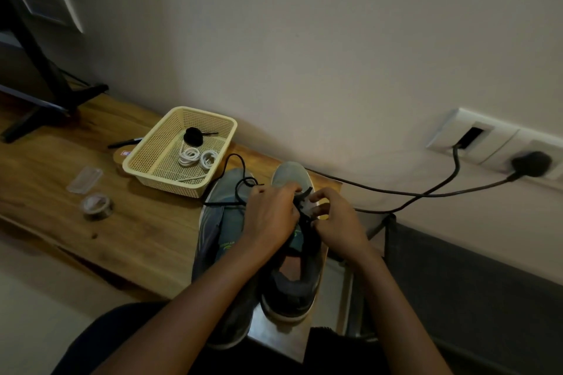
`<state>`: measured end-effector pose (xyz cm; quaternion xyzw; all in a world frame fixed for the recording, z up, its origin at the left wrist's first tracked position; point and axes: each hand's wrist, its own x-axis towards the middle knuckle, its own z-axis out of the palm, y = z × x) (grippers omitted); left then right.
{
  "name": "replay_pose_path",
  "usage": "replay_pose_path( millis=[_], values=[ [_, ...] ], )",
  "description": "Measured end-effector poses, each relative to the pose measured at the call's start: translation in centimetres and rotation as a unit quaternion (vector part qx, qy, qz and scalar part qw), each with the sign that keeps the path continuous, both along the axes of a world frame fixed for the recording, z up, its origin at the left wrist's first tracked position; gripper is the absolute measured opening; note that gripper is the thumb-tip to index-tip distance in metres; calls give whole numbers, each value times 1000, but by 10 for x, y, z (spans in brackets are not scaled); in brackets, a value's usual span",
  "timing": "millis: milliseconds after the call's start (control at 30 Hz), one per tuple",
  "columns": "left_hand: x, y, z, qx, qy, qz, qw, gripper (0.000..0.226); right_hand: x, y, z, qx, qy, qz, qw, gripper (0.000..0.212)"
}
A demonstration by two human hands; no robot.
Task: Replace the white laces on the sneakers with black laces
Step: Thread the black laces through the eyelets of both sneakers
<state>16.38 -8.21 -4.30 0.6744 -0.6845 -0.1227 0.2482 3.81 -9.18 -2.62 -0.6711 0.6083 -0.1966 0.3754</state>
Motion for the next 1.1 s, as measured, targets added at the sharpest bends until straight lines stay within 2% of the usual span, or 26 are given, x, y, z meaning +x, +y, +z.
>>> replay_pose_path(
  millis=[267, 500, 700, 800, 967, 1100],
  values=[
    [-11, -2, -8, 17, -1, 36, 999, 33, -2, -3, -8, 43, -71, -44, 996, 33],
    [-7, -6, -13, 1, 20, 20, 1000, 34, -4, -4, -9, 57, -95, -49, 993, 38],
    [-9, -4, -13, -7, 2, 9, 1000, 62, -8, -3, -7, 71, -116, -36, 990, 36],
    [-6, -6, -9, 3, 9, 6, 1000, 68, -8, -4, -5, 76, -112, -29, 990, 34],
    [-6, -4, -4, 12, 35, 0, 999, 66, -6, -5, -4, 73, -118, -29, 990, 32],
    [-11, 0, -7, -3, 68, 21, 997, 47, -8, -5, -4, 87, -120, -27, 989, 30]
  ],
)
